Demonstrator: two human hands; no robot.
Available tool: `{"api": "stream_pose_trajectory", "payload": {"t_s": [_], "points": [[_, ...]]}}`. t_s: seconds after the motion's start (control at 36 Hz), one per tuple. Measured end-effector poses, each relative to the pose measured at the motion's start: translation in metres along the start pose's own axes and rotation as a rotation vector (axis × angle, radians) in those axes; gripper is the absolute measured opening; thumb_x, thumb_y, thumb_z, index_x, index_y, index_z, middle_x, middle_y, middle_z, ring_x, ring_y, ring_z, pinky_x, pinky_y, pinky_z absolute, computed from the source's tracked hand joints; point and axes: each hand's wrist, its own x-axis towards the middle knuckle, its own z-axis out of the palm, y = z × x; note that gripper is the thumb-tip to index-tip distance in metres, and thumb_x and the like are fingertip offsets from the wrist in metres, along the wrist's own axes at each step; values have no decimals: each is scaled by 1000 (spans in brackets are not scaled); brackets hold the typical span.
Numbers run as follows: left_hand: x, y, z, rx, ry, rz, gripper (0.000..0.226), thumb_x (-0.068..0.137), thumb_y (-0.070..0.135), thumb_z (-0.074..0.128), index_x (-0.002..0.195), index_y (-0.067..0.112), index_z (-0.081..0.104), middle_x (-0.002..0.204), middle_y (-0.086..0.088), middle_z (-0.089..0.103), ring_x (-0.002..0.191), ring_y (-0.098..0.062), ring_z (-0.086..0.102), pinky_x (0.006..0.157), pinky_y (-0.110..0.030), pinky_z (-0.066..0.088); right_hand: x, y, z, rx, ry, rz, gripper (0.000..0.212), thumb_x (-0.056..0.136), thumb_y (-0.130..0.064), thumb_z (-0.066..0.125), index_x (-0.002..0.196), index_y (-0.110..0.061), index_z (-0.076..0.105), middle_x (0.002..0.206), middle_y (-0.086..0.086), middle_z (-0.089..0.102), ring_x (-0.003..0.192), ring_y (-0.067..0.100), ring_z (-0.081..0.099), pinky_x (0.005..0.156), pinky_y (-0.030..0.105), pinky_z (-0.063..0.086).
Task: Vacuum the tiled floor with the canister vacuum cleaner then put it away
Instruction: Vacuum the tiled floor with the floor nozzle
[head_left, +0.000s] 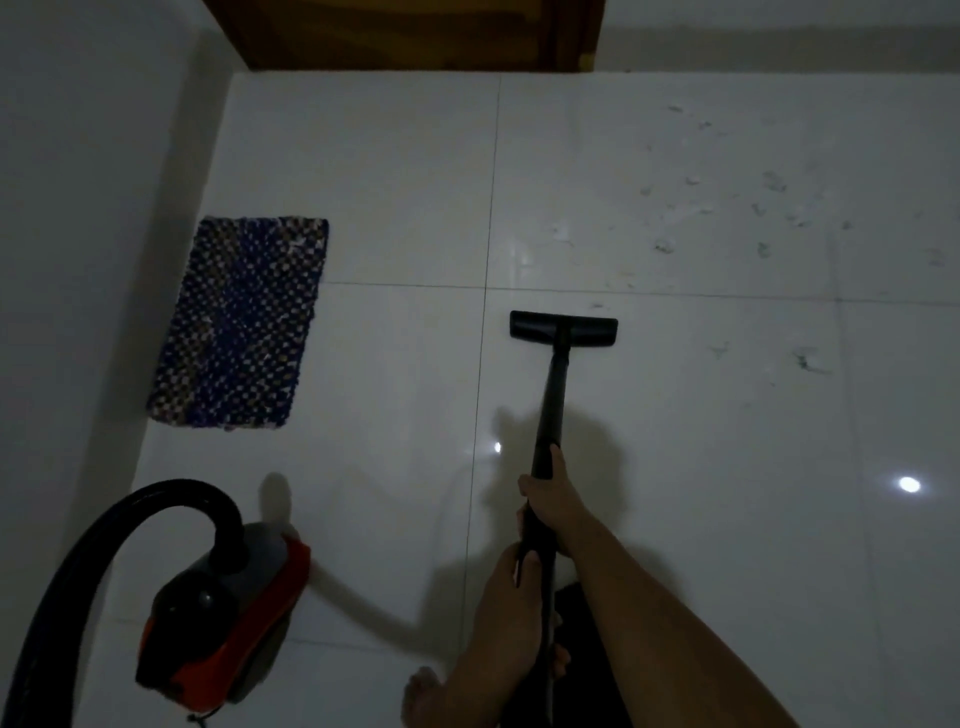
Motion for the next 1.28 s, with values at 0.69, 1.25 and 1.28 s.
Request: {"api": "stream_pose_trajectory", "payload": {"t_s": [0.69,1.25,1.28], "points": [[125,189,28,72,27,85,22,102,30,32,92,45,44,86,-18,61,48,-17,54,47,-28,46,107,-195,-64,-106,39,-30,80,92,-11,50,152,-36,3,116,26,58,58,20,54,51,27,46],[226,347,44,31,-26,34,35,102,32,29,134,26,40,65,-6,55,35,-11,50,36,-22,46,199,-351,-117,-14,130,-55,79,92,-9,52,151,-38,8,82,14,59,53,19,53,50,29,47],[229,351,48,23,-25,24,35,102,34,29,135,27,40,66,-7,56,36,-12,50,36,-22,45,202,-355,-122,-4,131,-56,79,92,-8,51,151,-39,9,82,15,58,51,19,52,47,28,46]]}}
